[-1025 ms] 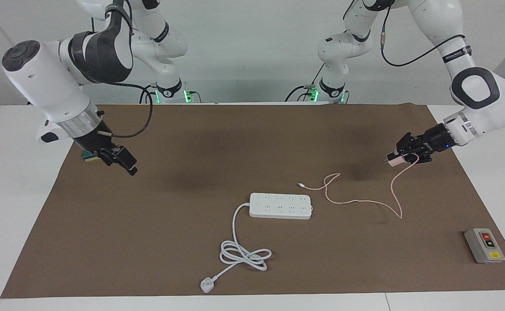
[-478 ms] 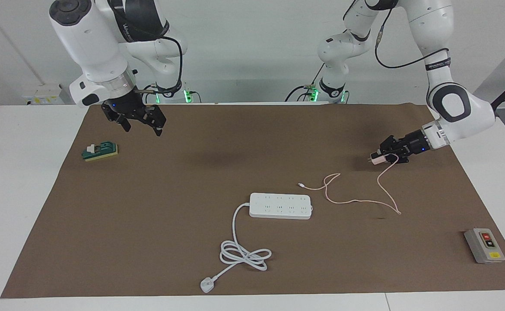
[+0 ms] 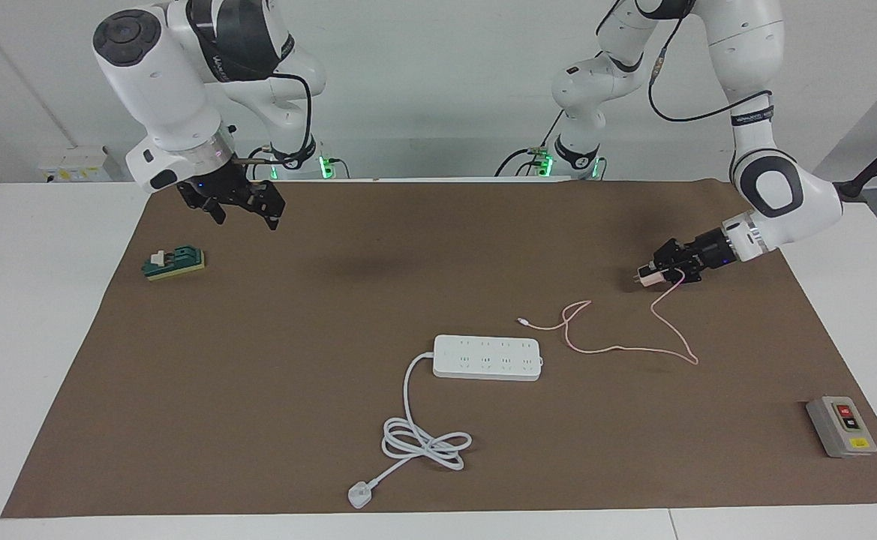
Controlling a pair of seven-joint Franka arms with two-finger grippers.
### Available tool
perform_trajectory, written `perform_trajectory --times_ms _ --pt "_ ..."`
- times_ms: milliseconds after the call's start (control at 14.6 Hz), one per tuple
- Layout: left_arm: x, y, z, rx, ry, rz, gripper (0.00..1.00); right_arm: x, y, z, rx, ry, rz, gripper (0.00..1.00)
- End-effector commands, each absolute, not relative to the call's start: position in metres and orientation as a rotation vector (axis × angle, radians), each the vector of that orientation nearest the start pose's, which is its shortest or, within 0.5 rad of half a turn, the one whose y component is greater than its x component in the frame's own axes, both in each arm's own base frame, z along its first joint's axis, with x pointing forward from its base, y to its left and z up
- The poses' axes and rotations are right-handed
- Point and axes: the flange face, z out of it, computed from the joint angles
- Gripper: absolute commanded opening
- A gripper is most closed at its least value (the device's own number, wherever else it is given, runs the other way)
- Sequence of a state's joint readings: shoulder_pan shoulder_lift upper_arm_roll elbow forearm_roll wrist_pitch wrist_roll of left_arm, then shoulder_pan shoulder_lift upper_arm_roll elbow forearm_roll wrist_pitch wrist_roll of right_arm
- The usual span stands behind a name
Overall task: Unplug charger and place it aside
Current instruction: 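Lower the charger onto the table and open the left gripper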
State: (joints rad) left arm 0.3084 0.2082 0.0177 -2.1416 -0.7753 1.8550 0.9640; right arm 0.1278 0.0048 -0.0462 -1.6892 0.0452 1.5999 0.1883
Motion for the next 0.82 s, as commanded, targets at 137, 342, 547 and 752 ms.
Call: perform_trajectory --times_ms 137,342,547,752 --pt "0.506 0.116 0.287 2.312 -0.235 0.064 1.00 0.556 0.028 0.580 -3.114 0.012 0.034 1.00" --pt "0.508 0.119 0.290 2.318 -0.227 0.069 1.00 0.551 0.025 0.580 -3.111 0.023 0.048 1.00" --pt "0.510 0.120 0.299 2.320 -0.219 0.069 1.00 0.552 0.023 0.581 -3.111 0.028 0.038 1.00" --pt "0.523 0.127 0.350 2.365 -0.215 0.008 1.00 0.558 0.026 0.578 -3.125 0.010 0.016 1.00"
